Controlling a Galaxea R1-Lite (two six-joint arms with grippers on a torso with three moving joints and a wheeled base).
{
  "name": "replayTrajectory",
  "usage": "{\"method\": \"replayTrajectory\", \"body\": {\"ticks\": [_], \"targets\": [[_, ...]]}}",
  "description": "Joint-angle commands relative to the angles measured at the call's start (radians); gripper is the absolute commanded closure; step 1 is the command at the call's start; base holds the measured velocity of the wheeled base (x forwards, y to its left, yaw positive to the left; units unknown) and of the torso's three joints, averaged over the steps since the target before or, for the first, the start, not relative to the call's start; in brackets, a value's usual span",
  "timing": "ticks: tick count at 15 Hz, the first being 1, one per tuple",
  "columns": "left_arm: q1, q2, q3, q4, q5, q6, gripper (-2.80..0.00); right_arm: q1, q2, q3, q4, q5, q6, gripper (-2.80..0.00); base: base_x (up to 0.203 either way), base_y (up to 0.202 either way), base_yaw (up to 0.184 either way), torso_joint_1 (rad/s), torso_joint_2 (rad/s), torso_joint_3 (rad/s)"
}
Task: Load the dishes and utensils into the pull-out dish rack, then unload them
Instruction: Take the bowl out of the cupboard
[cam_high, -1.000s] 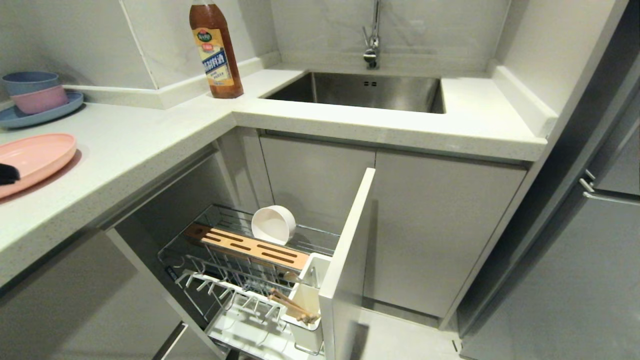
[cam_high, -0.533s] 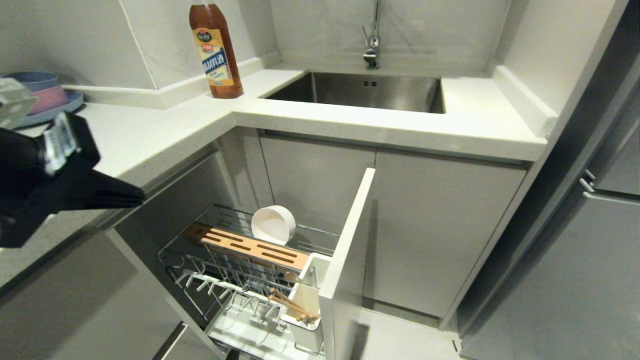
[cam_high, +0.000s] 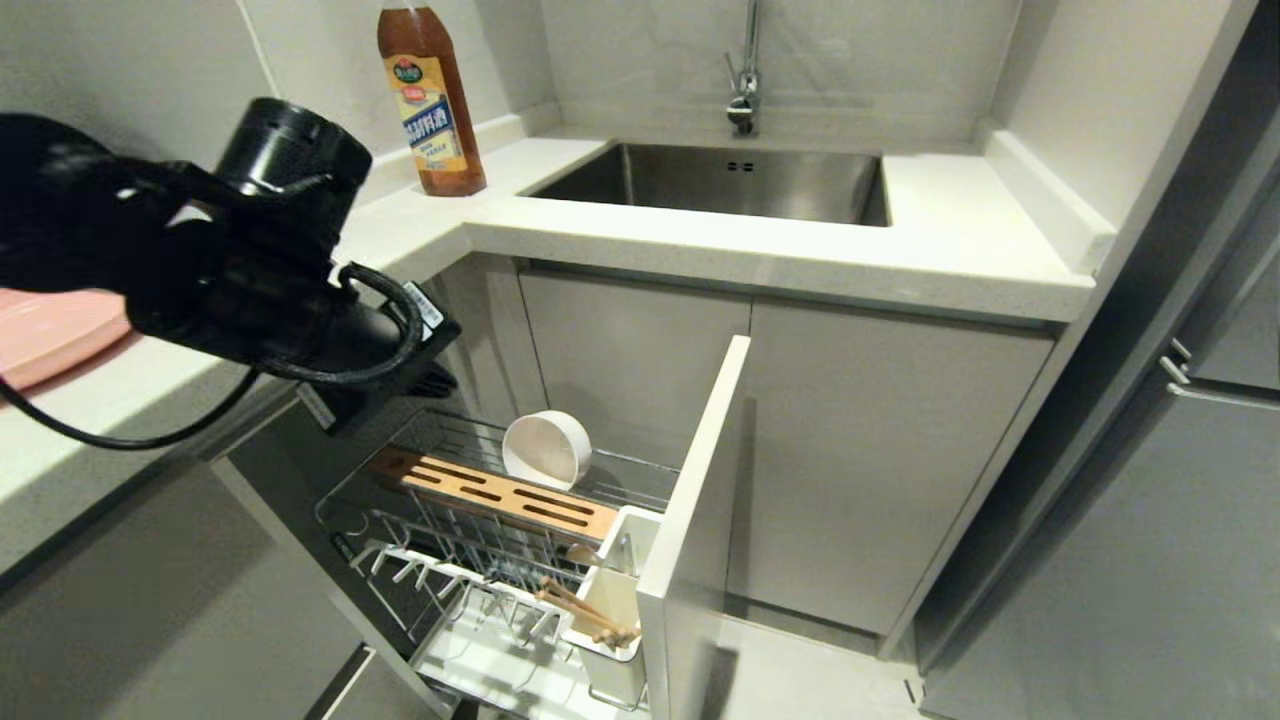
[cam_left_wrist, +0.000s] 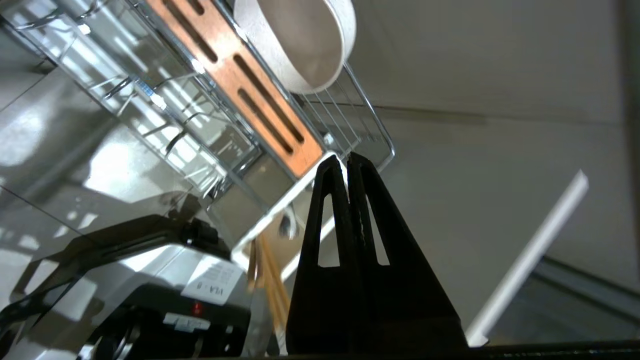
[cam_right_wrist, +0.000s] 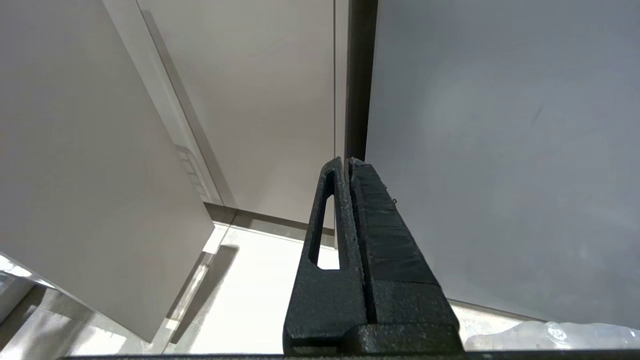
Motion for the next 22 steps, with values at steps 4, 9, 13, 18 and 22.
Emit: {"method": "replayTrajectory", "body": {"ticks": [4,9,13,18,22], "targets": [[0.036,0.171,-0.005,-0.077,-0.056,-0.006,0.0,0.001,0.0,0.003,-0.001,0.0,0.0,0.0,0.0,0.0,0.0,0.0,0.0,0.0],[0.039,0.259,-0.017,-0.129,-0.063,-0.006,-2.8,0.0,0.0,0.003,0.0,0.0,0.001,0.0,0.0,0.0,0.0,0.0,0.0,0.0],[0.04,0.335,-0.044,-0.181,-0.067,-0.006,-2.8,0.001,0.0,0.003,0.0,0.0,0.0,0.0,0.0,0.0,0.0,0.0,0.0,0.0],[0.04,0.444,-0.091,-0.261,-0.094,-0.006,-2.8,0.001,0.0,0.003,0.0,0.0,0.0,0.0,0.0,0.0,0.0,0.0,0.0,0.0],[0.049,0.492,-0.144,-0.296,-0.092,0.002,-2.8,0.001,0.0,0.003,0.0,0.0,-0.001,0.0,0.0,0.0,0.0,0.0,0.0,0.0]]}}
